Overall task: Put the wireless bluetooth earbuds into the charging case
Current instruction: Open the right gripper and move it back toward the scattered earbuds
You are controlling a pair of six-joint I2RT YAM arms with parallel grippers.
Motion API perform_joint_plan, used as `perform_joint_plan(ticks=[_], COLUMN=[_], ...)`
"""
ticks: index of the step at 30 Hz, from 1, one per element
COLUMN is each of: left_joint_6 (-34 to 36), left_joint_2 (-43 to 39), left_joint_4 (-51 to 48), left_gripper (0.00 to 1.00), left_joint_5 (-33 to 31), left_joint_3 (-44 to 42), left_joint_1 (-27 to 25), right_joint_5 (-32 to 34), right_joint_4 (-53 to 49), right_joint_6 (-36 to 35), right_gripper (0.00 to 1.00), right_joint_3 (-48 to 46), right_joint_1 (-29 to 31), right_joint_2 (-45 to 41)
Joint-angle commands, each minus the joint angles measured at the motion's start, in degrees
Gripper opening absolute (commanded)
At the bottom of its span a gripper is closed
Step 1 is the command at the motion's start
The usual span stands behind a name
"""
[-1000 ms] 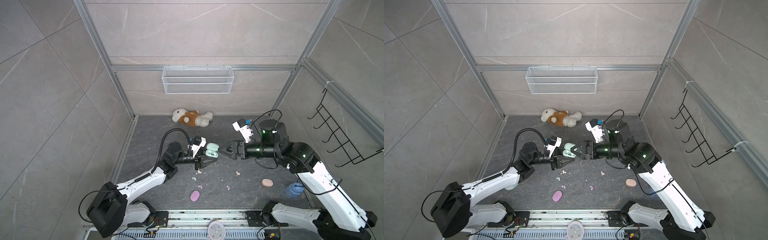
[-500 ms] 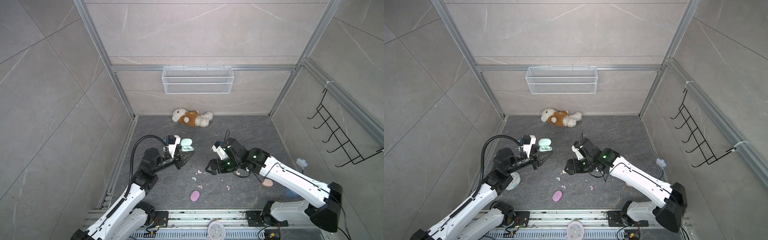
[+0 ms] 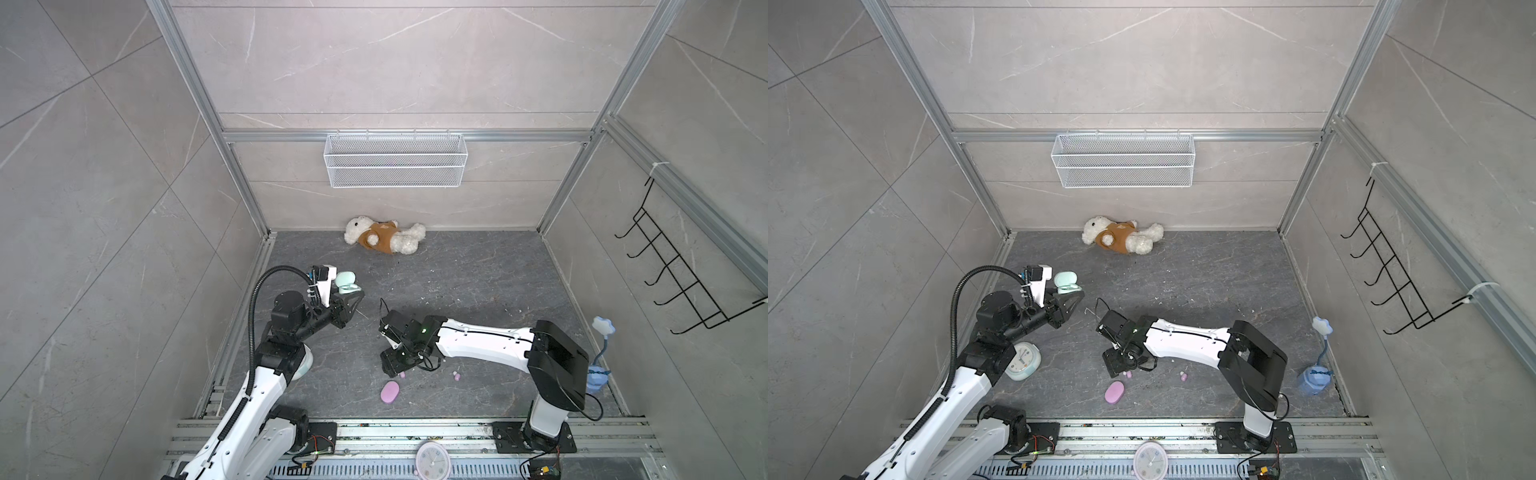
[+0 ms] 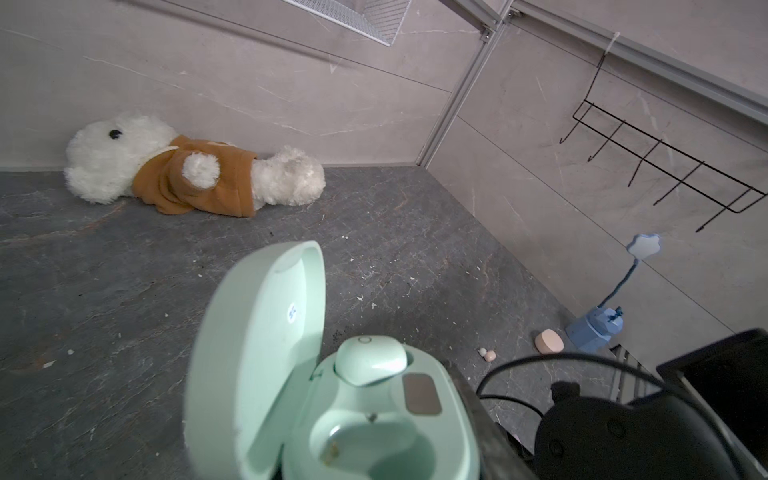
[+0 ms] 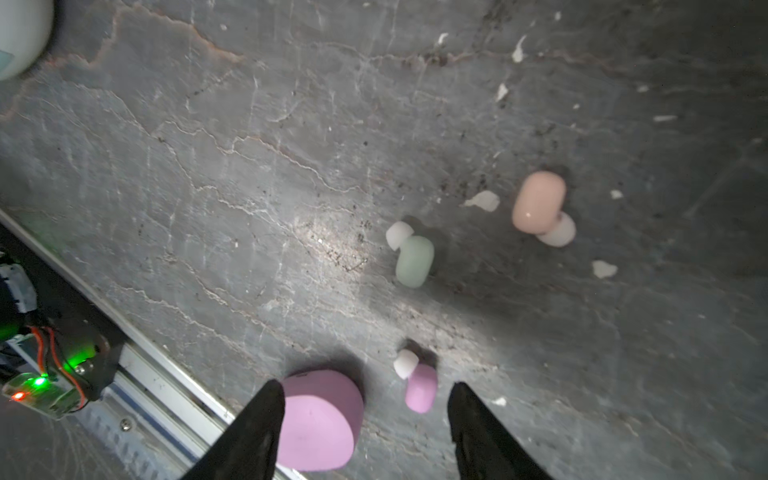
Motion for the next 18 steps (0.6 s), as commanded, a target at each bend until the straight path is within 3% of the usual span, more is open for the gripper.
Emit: perform_joint_plan(ticks=[1,18], left_joint_6=[-1.5,-0.8], left_joint_2=[1.5,2.2], left_joint_4=[3.7,5.2], left_gripper=[0.17,0.17], left_joint_5=[3.3,4.6], left_joint_3=[2.9,2.3], left_joint_1=[1.6,2.7], right_joint_5=[0.9,-0.9], right_joint_4=[1.0,0.1], right_joint_6=[-1.4,-2.7], right_gripper=[0.64,0.69], right_joint_3=[3.6,8.4], right_joint_1=[-0.1,-2.4], right_joint_2=[2.8,10.8])
